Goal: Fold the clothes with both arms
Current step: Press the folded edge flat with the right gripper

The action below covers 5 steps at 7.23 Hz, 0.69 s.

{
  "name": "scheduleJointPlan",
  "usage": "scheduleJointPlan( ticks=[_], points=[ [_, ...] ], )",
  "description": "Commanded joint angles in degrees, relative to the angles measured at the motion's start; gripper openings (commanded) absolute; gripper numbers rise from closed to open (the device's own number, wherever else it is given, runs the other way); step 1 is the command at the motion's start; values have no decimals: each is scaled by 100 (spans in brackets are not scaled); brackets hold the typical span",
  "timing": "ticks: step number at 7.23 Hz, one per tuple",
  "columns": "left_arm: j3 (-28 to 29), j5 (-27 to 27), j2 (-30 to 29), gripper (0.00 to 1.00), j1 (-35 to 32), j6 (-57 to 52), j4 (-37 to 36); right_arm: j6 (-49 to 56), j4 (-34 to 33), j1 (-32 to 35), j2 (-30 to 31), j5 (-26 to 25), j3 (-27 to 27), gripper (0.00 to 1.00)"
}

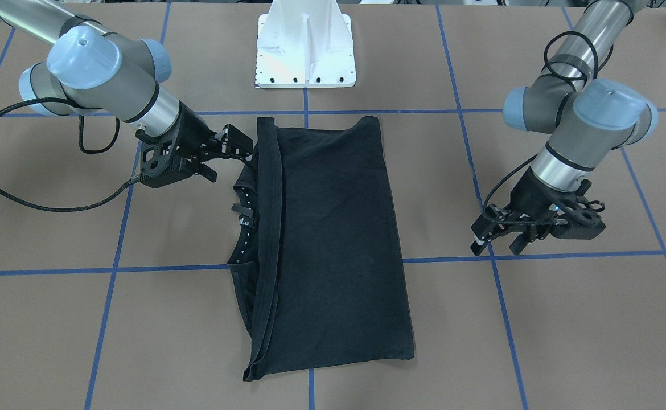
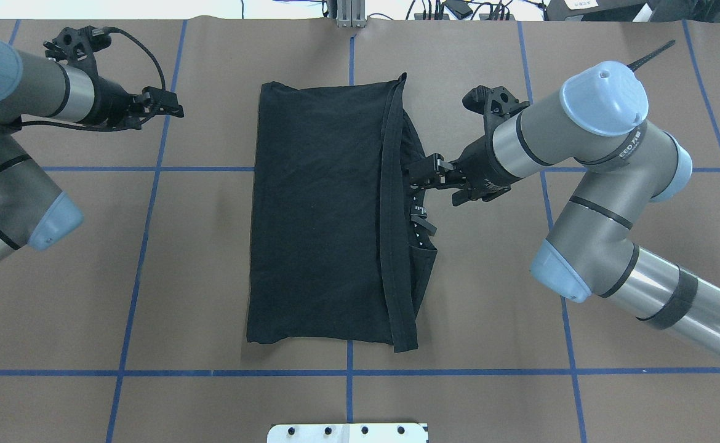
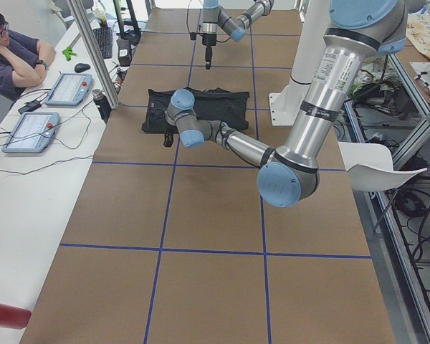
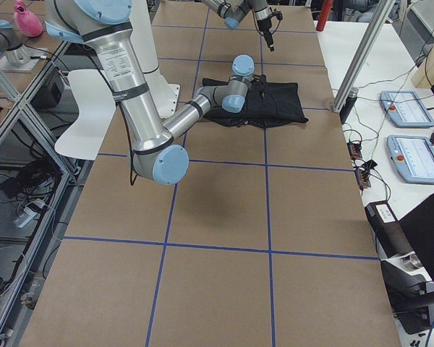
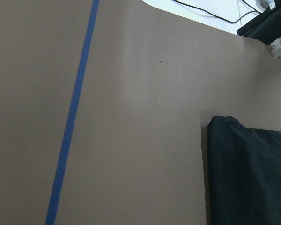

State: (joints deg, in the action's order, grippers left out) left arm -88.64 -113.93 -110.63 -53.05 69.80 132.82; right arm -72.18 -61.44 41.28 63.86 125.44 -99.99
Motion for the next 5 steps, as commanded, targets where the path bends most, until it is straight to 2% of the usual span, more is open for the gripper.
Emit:
scheduleJointPlan(
  ticks=[1,3,4,5],
  points=[
    [-66,-33,138,100,-21,-28,-1,754,-1809,-329,-328,-578,-518,100],
    [-144,-41,252,100,-21,-28,7,994,-3814,-830,-1179,-1238,-705,100],
    [-241,-41,331,100,-12,-28,-1,1004,-4632,-1259,-1540,-1824,-688,100],
    [-259,-41,349,100,-21,-28,7,1021,-4928,-1481,-1639,-1987,-671,100]
  ],
)
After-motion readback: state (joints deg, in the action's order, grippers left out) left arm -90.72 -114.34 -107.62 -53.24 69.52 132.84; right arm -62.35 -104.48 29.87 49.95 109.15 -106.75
